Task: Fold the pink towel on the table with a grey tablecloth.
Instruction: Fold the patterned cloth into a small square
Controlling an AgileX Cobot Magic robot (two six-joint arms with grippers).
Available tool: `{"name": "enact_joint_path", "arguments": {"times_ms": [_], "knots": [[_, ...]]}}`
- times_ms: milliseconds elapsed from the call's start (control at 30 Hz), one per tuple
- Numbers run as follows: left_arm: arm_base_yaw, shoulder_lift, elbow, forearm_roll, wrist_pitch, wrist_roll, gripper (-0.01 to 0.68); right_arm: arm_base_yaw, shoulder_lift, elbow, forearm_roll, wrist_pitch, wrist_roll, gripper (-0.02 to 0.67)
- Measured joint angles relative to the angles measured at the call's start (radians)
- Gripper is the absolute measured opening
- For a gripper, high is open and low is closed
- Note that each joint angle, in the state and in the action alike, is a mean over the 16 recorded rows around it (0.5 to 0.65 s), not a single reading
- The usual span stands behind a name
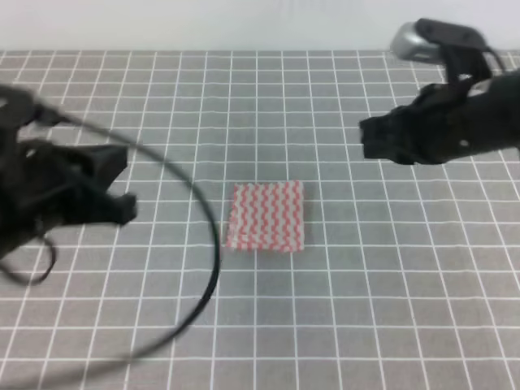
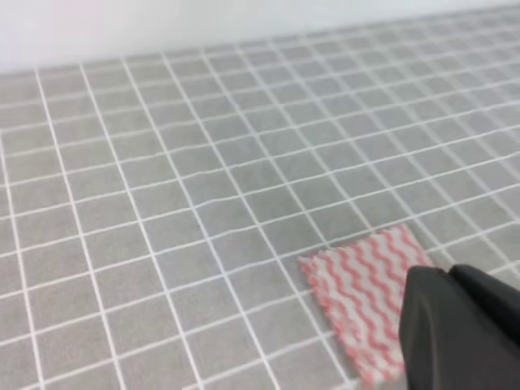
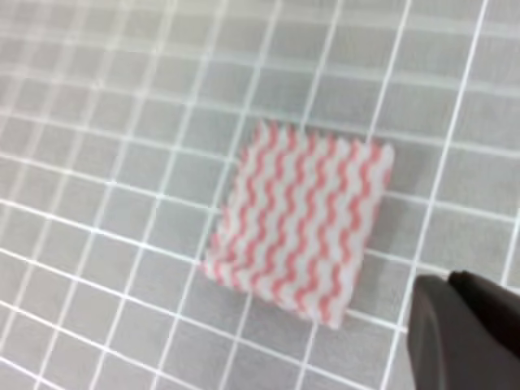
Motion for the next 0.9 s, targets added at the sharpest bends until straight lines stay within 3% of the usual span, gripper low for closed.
{"name": "enact_joint_path", "arguments": {"times_ms": [567,900], "knots": [[0.000,-0.772,0.416,-0.019,-0.003,0.067,0.000,0.000,-0.693,0.572,0.072,-0.348,-0.157,-0.001],[0.000,-1.018,0.593,-0.025,-0.040,0.075,0.000,0.000,-1.054,0.887,0.115,-0.548,-0.186,-0.001]]}}
